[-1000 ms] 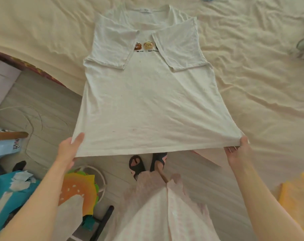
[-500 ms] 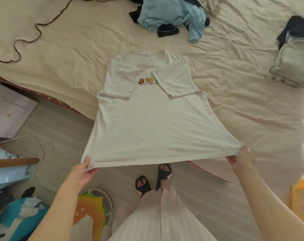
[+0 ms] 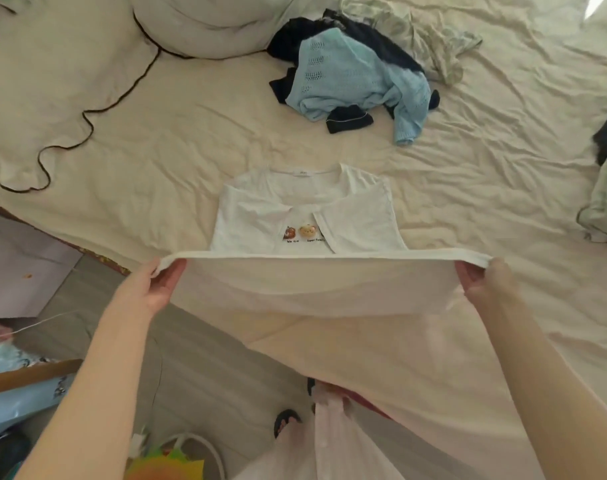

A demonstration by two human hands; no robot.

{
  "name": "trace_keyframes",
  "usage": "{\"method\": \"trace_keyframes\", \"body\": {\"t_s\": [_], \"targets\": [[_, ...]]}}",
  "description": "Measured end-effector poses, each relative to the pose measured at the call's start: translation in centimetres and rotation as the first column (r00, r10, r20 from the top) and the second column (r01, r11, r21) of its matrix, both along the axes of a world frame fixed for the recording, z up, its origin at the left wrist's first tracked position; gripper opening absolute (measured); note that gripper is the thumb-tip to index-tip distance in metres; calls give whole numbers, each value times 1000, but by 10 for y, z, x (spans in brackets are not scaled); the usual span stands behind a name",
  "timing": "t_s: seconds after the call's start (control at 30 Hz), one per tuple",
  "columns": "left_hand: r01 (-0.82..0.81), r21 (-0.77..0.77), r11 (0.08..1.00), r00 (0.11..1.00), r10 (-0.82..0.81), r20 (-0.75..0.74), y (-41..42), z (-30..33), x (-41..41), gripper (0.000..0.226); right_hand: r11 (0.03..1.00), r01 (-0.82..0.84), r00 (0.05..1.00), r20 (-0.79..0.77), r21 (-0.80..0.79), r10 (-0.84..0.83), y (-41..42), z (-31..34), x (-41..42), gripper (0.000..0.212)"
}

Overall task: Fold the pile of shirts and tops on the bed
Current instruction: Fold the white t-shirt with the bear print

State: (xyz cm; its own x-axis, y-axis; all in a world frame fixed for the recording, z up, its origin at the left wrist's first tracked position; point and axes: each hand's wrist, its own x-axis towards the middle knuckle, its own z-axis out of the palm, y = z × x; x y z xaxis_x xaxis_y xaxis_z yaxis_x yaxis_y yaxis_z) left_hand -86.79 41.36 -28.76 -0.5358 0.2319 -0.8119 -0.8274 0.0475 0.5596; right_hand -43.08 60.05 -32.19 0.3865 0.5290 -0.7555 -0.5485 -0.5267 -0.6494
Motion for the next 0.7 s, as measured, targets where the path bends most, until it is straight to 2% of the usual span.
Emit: {"method": "trace_keyframes", "body": {"t_s": [0.1, 0.2, 0.3, 0.37, 0.43, 0.5, 0.53, 0.6, 0.63, 0.67, 0.7], "targets": [[-17, 19, 1000, 999, 18, -34, 83, -9, -25, 23, 999, -26, 999, -46, 30, 27, 81, -6, -32, 18], [-43, 128, 991, 998, 48, -35, 148, -26, -47, 24, 992, -3, 987, -159, 126, 24, 147, -12, -69, 17], [-7, 206, 979, 997, 22, -74, 187, -51, -57, 20, 987, -42, 966, -244, 156, 80, 184, -35, -96, 17], [69, 173, 982, 995, -55, -84, 190, -73, -55, 14, 983, -126, 961, -230, 131, 154, 186, -59, -101, 27], [211, 38, 977, 970, -205, -127, 173, -99, -49, 8, 968, -245, 965, -89, 44, 248, 170, -84, -95, 39], [313, -212, 926, 904, -359, -231, 148, -124, -42, 19, 943, -319, 928, 171, -93, 331, 146, -110, -82, 36], [305, -358, 883, 868, -412, -278, 133, -135, -40, 28, 924, -340, 862, 333, -177, 381, 131, -123, -74, 33], [233, -585, 777, 820, -481, -311, 102, -152, -36, 40, 872, -344, 653, 579, -349, 489, 96, -143, -55, 33], [218, -638, 739, 809, -502, -305, 86, -162, -35, 42, 853, -336, 579, 626, -400, 522, 77, -151, -46, 33], [227, -658, 718, 809, -515, -284, 69, -170, -33, 43, 838, -333, 551, 633, -431, 544, 60, -158, -38, 33], [251, -663, 705, 815, -524, -248, 53, -178, -30, 44, 828, -344, 573, 600, -442, 558, 45, -165, -31, 33]]}}
